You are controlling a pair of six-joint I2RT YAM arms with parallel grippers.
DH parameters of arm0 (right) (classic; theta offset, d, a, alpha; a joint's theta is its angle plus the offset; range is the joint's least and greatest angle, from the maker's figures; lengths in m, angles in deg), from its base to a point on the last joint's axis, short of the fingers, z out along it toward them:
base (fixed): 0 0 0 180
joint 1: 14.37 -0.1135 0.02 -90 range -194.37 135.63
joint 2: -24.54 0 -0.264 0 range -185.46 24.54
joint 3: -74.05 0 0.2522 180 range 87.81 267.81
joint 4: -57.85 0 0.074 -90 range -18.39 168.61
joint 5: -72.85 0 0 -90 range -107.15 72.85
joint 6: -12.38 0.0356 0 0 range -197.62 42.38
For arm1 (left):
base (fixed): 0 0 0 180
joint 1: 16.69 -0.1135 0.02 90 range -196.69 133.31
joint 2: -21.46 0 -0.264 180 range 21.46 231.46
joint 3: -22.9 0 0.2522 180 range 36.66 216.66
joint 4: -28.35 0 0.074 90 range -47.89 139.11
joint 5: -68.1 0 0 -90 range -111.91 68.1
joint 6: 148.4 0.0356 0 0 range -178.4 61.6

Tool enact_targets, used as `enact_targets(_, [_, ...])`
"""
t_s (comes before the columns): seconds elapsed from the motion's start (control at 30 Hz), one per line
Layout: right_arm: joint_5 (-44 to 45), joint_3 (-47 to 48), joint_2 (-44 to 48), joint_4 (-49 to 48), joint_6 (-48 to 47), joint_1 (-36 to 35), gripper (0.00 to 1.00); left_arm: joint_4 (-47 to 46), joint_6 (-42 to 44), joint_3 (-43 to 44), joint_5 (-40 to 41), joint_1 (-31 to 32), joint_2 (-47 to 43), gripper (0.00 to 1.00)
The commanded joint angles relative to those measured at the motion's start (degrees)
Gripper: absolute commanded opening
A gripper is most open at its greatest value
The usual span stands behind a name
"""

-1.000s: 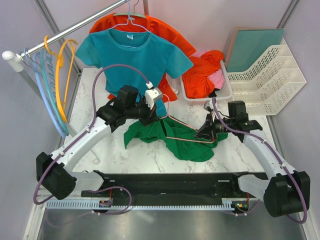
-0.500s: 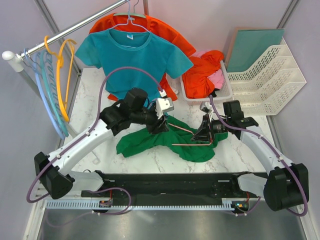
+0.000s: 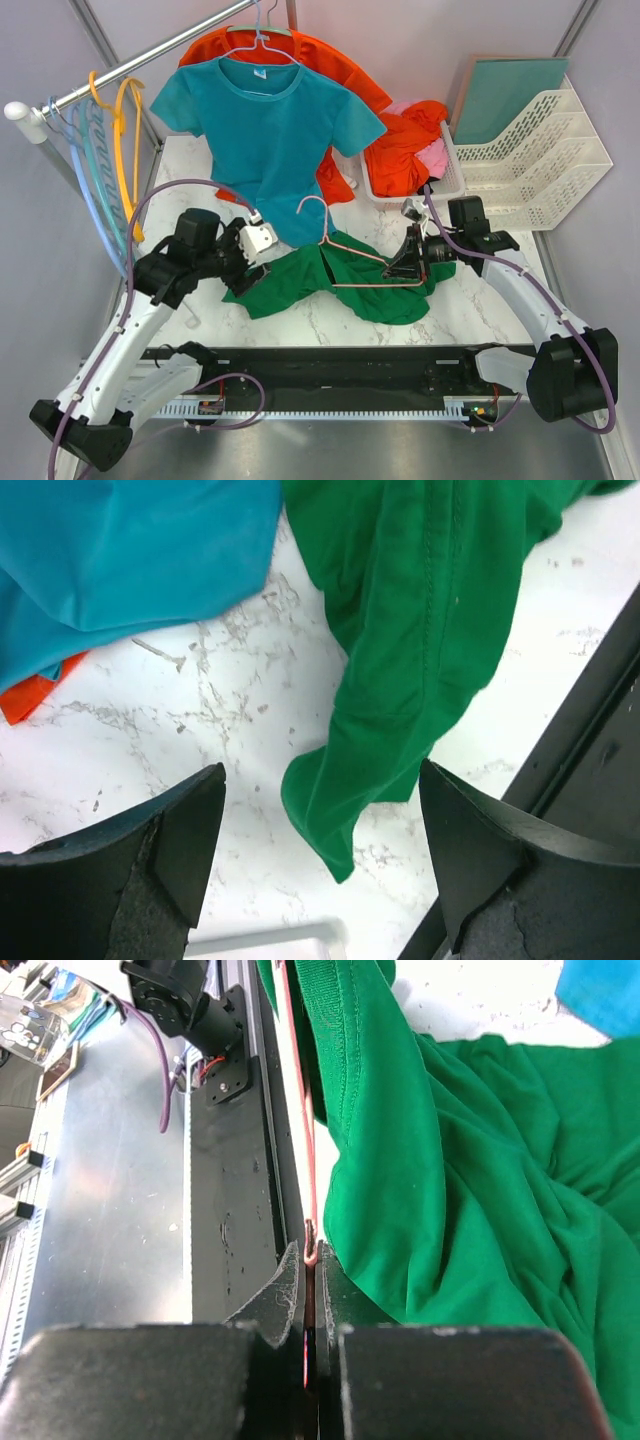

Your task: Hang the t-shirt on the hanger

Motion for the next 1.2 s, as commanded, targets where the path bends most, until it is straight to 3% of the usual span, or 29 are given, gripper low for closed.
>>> enact_targets(0.0, [-6.03, 2.68, 0.38, -0.92, -0.95, 0.17, 0.0, 2.63, 6.65, 2.55, -2.82, -0.52, 1.53, 0.84])
enact_targets(0.2, [-5.59, 2.59, 0.82, -0.92, -2.53, 0.17, 0.0, -2.63, 5.5, 3.97, -17.67, -0.43, 6.11, 0.78])
enact_targets(0.4, [-5.76, 4.08, 0.99, -0.48, -2.53, 0.26, 0.0, -11.6, 2.96, 1.5, -20.05, 0.8, 10.06, 0.7])
enact_targets(0.53, [-5.77, 4.17, 1.61, 1.8, -5.41, 0.26, 0.0, -18.1, -2.48, 1.41, -17.35, 0.63, 11.56, 0.49])
enact_targets(0.63, [-4.89, 5.14, 1.43, 7.68, -9.9, 0.17, 0.0, -18.11, -0.22, 1.41, -14.8, 0.19, 10.52, 0.41])
enact_targets(0.8, [-5.33, 6.28, -0.15, 13.93, -16.42, 0.08, 0.0, -15.13, 3.21, 3.25, -13.11, -0.17, 9.28, 0.47])
enact_targets(0.93, [-6.2, 7.42, -1.11, 14.2, -16.95, -0.18, 0.0, -11.44, 4.79, 4.84, -22.3, -0.08, 8.41, 0.69])
enact_targets(1.0, [-6.47, 8.3, -1.82, 14.29, -16.86, -0.18, 0.0, -11.35, 5.24, 3.88, -24.71, 0.53, 6.56, 0.75])
enact_targets(1.17, [-6.29, 9.27, -3.13, 14.29, -17.04, -0.62, 0.0, -15.01, 3.22, 1.51, -20.15, 4.58, 6.46, 0.77])
